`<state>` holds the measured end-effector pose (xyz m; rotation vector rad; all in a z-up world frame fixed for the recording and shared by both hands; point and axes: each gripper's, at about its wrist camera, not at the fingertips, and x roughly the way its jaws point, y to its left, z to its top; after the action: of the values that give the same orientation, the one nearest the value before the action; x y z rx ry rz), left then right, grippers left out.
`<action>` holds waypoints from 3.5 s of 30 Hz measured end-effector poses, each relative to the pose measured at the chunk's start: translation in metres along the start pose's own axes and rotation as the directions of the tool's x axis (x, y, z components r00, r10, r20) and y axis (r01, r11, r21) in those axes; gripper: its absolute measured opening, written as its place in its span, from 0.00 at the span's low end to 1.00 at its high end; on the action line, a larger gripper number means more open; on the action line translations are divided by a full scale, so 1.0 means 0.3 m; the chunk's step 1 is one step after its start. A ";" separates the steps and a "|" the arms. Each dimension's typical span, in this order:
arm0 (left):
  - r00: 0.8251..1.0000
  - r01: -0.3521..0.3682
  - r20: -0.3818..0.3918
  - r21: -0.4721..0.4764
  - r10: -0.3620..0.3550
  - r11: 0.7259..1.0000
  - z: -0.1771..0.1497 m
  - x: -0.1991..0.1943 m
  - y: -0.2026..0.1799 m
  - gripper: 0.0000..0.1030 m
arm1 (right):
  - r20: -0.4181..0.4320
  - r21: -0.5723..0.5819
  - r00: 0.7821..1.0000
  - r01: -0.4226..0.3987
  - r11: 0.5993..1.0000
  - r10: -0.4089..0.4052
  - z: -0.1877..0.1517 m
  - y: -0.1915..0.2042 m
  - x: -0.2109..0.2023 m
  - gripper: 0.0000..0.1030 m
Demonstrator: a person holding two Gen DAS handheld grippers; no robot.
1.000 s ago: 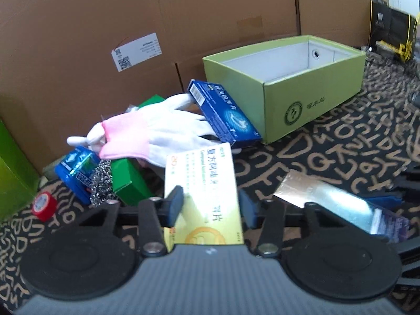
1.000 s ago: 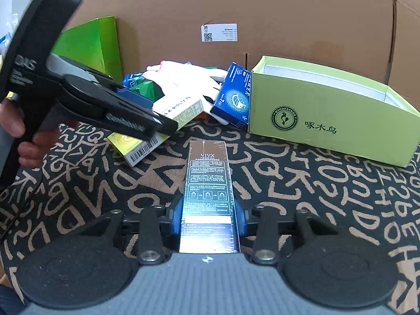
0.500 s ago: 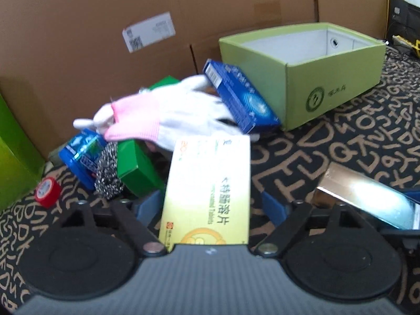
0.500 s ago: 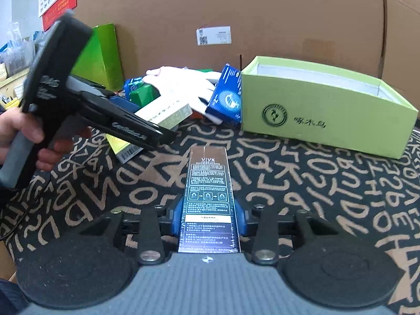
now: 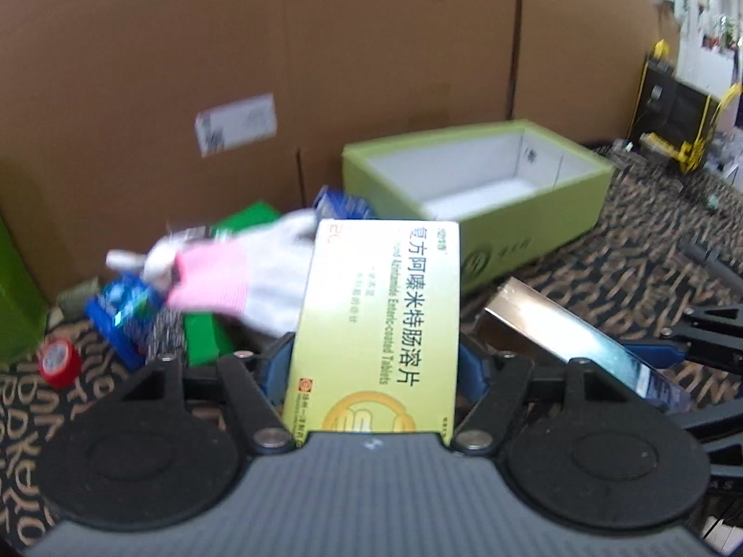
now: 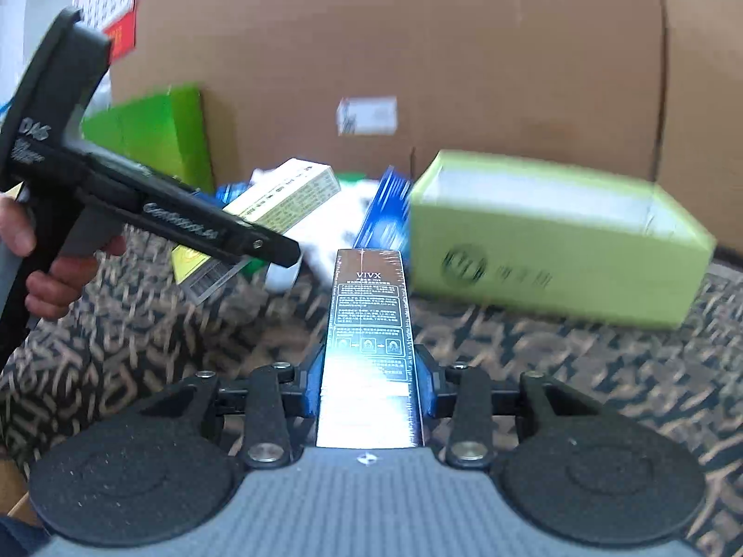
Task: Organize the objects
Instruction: 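Carry both boxes into the lime-green shoebox and open both tools, then grasp the steel wool with the left tool while the right tool grasps the green snack box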
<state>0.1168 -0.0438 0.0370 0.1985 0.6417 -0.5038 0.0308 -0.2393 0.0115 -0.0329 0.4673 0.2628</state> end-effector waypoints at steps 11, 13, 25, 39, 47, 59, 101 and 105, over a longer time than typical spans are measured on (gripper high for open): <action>0.992 0.089 0.102 -0.158 -0.074 0.983 0.425 0.151 -0.088 0.66 | 0.062 0.048 0.975 0.212 0.976 -0.215 0.322 -0.303 0.199 0.42; 0.995 0.074 0.084 -0.182 -0.060 0.980 0.462 0.235 -0.093 0.66 | 0.039 0.068 0.972 0.231 0.971 -0.234 0.347 -0.362 0.277 0.42; 0.994 0.033 -0.089 -0.251 -0.057 0.967 0.455 0.624 -0.070 0.66 | -0.091 0.117 0.975 0.213 0.970 -0.203 0.307 -0.488 0.534 0.42; 0.994 0.103 0.071 -0.300 -0.085 0.948 0.437 0.482 -0.039 1.00 | 0.037 -0.024 0.958 0.285 0.958 -0.284 0.330 -0.437 0.346 0.74; 0.985 0.061 0.169 -0.237 -0.021 0.970 0.305 0.219 -0.059 1.00 | 0.144 0.026 0.961 0.233 0.972 -0.234 0.254 -0.318 0.118 0.83; 0.973 -0.098 0.181 -0.239 0.143 0.966 -0.048 -0.122 0.005 1.00 | 0.085 0.079 0.988 0.121 0.990 -0.128 0.010 -0.101 0.027 0.84; 0.983 -0.143 0.060 -0.315 0.171 0.938 -0.176 0.074 0.544 0.83 | -0.051 -0.047 0.994 -0.097 0.994 0.095 0.120 0.360 0.528 0.20; 0.991 -0.119 0.022 -0.326 0.133 0.938 -0.139 0.181 0.540 0.70 | -0.049 0.000 0.988 -0.146 0.989 0.145 0.098 0.328 0.442 0.20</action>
<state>0.2145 0.0885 -0.0255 -0.0829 0.6548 -0.2721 0.1324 -0.1094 -0.0192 -0.0089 0.5191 0.4071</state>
